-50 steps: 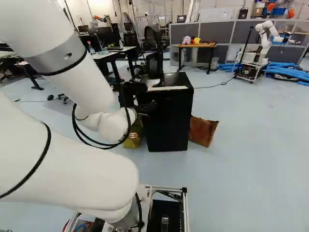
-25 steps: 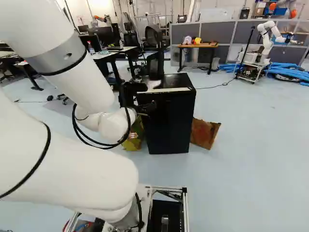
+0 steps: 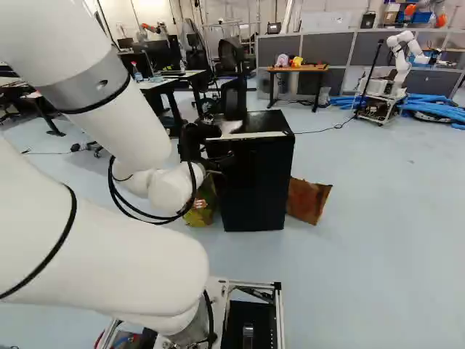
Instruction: Grab a drink from the fridge
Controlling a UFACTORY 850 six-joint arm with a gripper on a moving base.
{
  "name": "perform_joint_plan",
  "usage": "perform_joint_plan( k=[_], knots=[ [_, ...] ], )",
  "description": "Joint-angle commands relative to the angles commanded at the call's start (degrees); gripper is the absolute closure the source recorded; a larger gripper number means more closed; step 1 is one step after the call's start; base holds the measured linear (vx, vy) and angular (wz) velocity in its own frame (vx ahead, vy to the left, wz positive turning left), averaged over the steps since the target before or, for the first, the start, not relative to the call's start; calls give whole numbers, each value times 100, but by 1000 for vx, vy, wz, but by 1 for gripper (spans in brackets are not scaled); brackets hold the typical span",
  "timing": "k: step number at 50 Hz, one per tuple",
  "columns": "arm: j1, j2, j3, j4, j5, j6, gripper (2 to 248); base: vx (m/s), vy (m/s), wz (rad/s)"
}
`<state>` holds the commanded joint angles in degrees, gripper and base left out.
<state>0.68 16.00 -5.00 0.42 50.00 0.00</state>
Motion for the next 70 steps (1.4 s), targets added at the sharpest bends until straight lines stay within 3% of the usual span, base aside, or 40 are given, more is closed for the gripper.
perform_joint_plan(
  k=[43, 70],
  knots=[
    [650, -187, -160, 1554, 17, 0, 3, 0, 0, 0],
    [1122, -189, -162, 2009, 249, 0, 3, 0, 0, 0]
  ],
)
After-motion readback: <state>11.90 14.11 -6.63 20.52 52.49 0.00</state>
